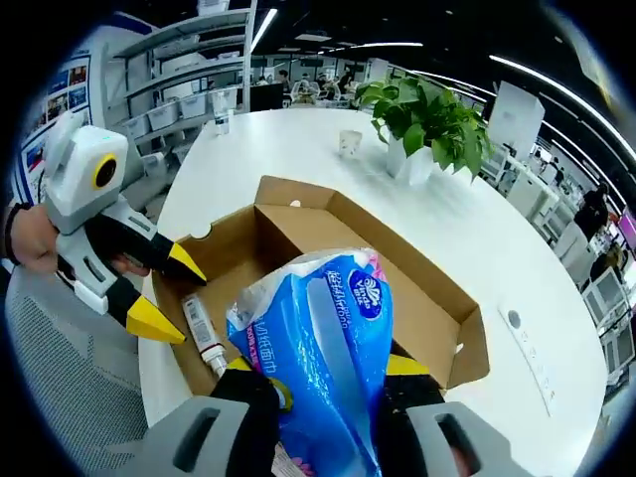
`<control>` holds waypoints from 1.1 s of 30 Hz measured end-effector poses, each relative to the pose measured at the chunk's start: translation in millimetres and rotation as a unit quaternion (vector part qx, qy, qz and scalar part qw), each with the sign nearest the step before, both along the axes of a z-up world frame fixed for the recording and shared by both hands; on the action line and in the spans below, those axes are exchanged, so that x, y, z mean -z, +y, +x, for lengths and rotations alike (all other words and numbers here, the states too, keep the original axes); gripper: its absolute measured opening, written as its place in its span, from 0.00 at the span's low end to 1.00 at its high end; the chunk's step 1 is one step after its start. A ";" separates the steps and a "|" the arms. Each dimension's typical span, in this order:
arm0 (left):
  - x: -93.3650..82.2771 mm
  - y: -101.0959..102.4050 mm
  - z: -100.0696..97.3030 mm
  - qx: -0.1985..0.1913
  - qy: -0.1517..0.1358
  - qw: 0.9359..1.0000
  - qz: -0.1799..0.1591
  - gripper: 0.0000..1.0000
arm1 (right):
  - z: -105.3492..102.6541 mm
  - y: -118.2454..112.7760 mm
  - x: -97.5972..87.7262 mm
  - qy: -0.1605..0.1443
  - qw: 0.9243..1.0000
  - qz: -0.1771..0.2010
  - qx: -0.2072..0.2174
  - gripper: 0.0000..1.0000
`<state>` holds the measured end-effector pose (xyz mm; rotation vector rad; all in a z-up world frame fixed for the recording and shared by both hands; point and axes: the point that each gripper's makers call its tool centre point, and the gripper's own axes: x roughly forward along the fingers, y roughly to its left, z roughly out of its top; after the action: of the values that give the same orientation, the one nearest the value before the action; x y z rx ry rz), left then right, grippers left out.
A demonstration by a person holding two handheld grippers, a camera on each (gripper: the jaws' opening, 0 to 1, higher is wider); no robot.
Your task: Operate the shoe box by opening the lid, removing the specified soft item, and placing it in the target area until the item is outside and the box remains undamaged.
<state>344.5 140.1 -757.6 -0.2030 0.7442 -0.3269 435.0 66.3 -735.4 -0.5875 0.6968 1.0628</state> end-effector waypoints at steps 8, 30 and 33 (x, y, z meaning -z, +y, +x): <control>-1.9 -5.0 0.2 0.010 -0.009 1.000 0.005 0.43 | 3.7 -37.3 -18.9 -0.026 0.999 -0.009 0.022 0.33; -5.5 -6.5 0.3 0.015 -0.023 0.999 0.021 0.44 | -25.5 -223.1 -9.4 -0.032 0.988 -0.090 0.121 0.34; -5.8 -5.9 1.1 0.016 -0.025 0.999 0.024 0.44 | -30.6 -244.4 -7.6 -0.027 0.986 -0.094 0.135 0.34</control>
<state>345.6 134.2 -751.8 -0.1381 0.7059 -0.3425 404.4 -178.1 -727.9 -0.6606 0.8090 0.7321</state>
